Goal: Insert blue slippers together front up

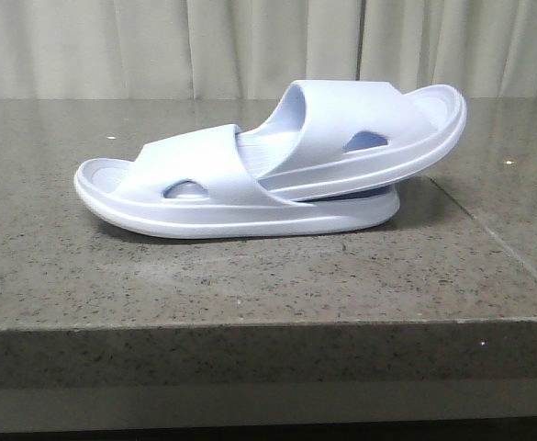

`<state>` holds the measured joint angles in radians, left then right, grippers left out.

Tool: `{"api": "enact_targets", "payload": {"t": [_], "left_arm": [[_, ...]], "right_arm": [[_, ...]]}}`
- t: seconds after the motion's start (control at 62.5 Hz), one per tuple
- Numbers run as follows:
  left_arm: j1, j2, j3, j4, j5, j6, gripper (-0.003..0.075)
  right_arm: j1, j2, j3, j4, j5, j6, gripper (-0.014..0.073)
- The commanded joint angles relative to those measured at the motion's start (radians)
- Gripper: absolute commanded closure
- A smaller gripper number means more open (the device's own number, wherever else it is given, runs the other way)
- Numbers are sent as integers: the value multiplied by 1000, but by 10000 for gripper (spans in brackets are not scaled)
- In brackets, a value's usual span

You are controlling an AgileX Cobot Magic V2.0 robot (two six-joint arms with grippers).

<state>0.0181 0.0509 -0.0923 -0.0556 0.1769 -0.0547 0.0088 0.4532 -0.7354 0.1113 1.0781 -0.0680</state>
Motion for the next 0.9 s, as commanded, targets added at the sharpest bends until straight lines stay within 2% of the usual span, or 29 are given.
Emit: {"api": "enact_targets", "payload": {"t": [0.0,0.096,0.144,0.24,0.464,0.88], "left_arm": [[3,-34,30,27,-169,-1,741],[3,-76,105,30,-264,-1,741],[3,-76,98,24,-205,-1,741],[3,-76,103,43,-206,10,741],[3,-76,103,40,-255,77,741],[4,-74,101,28,-292,78,741]], "right_arm": [[1,5,-24,1,-61,-2,662],[1,5,-24,1,-61,-2,662],[1,4,-24,1,-58,-2,662],[1,4,-24,1,-58,-2,662],[1,4,-24,1,-57,-2,662],[1,4,-24,1,-57,-2,662]]}}
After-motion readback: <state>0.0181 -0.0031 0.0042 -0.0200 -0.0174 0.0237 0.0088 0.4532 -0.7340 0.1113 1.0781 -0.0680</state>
